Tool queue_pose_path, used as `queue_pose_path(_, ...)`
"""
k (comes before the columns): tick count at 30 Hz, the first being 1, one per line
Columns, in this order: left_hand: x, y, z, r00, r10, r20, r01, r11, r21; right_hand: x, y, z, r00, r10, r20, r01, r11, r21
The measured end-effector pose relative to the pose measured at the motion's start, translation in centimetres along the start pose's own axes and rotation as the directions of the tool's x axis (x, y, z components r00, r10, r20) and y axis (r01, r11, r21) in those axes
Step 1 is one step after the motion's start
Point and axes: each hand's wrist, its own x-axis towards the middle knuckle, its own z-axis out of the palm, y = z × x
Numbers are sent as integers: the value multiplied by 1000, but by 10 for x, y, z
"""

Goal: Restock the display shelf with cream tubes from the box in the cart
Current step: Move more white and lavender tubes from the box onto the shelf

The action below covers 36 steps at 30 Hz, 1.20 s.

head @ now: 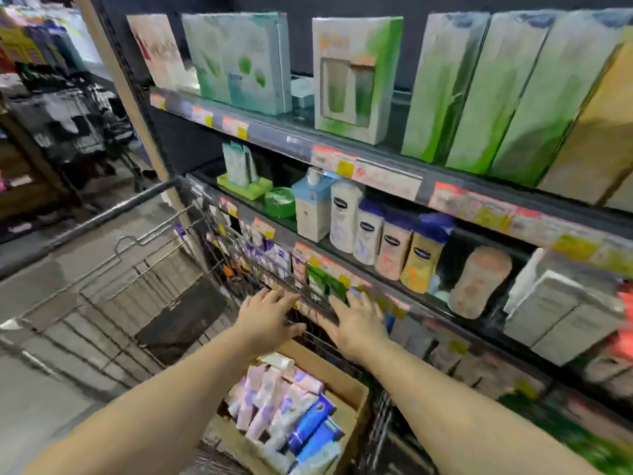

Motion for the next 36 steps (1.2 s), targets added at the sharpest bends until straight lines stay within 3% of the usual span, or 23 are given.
queue_pose_path(8,72,-64,54,934,313,171,-321,947,17,21,-28,80,937,311,159,-331,935,128)
queue_pose_path(17,87,-94,156,853,426,302,-415,904,-105,24,-24,171,857,455,241,-484,872,73)
queue_pose_path(24,87,-101,244,797,342,497,-292,940,-178,19,-17,246,783,506,361,-572,814,100)
queue_pose_path(27,78,-92,276,753,285,593,-125,947,-296,15,-16,273,771,495,400,-569,818,83)
queue_pose_path(30,70,-80,304,748,245,616,17,922,-388,15,-16,294,775,467,426,-558,821,115)
queue_pose_path(36,71,-67,337,777,111,619,185,900,-394,26,-13,312,776,452,440,-573,797,192)
